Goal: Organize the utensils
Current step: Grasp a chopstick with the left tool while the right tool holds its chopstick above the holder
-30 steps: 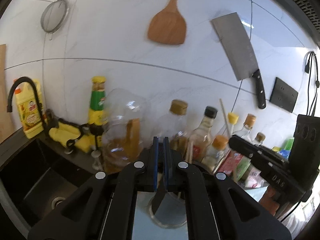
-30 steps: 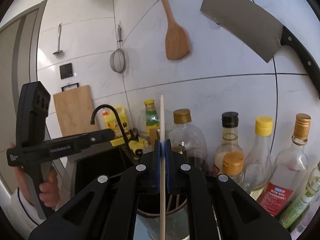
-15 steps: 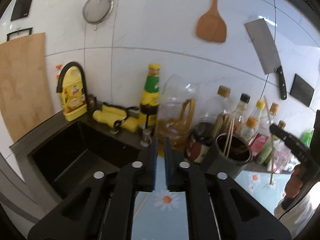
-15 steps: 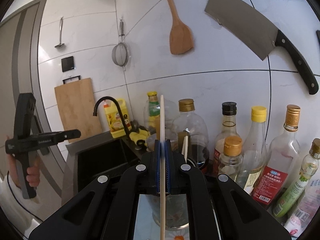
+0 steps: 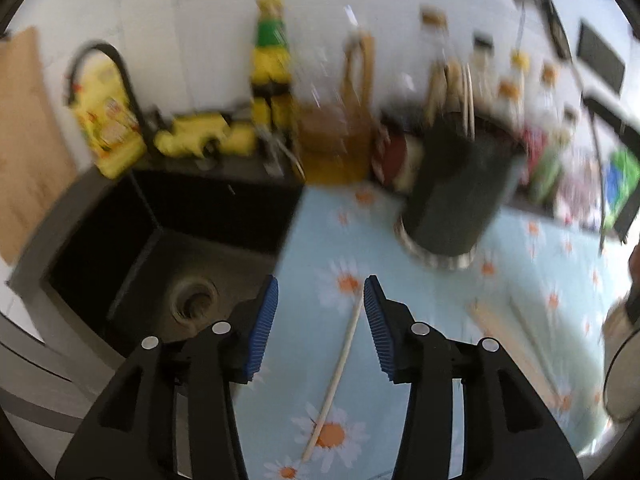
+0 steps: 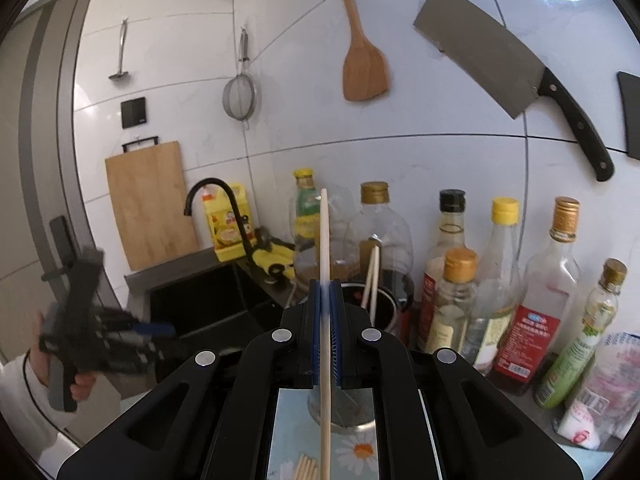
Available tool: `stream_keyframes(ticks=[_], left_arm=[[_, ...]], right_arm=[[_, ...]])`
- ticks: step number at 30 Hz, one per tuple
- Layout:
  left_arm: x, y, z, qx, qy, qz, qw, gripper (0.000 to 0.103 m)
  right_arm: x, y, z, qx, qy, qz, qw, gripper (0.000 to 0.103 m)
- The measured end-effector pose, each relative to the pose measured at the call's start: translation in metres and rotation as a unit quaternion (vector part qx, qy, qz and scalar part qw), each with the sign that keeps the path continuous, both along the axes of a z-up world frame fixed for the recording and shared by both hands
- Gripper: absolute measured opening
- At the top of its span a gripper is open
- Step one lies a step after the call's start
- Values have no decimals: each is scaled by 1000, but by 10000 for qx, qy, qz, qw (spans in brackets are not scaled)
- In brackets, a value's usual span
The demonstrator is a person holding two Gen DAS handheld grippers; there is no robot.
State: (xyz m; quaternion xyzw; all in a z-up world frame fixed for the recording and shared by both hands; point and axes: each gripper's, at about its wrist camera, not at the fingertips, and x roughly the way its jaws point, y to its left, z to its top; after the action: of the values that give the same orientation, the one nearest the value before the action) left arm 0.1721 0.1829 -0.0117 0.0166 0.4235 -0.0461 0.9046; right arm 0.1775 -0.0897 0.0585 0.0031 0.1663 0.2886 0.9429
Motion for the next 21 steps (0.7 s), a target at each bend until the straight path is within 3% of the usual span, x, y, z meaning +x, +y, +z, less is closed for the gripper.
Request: stream_keyframes(ticks=[6,9,14,16,17,19,21], left_arm=[[3,-19,-57,84,807,-518,9954,47],[2,-30,-74,-140,1140,-798,9902,47],[0,-51,-87,157,1326,-1135,9845,47],[2,-53,-87,300,1377,-1143,9834,37],[2,-54,-86,288,1414,-1210,9821,20],[3,-55,-85,203,1516,-1292,9797,5],[2,-59,-84,294,1538,-1341,9785,5]], right_arm=[[-7,-12,-9,-75,138,-255,9996,5],[-10,-19,-15,-59,225,-409,9989,5],[-18,-28,-23,-32,332,-657,9973,5],[-20,-32,-26,-14,362,-736,9966,5],[-22,-34,-27,-4,381,-792,9961,5],[-23,-36,-29,17,402,-869,9954,5],[-26,-37,-29,11,402,-939,9948,5]])
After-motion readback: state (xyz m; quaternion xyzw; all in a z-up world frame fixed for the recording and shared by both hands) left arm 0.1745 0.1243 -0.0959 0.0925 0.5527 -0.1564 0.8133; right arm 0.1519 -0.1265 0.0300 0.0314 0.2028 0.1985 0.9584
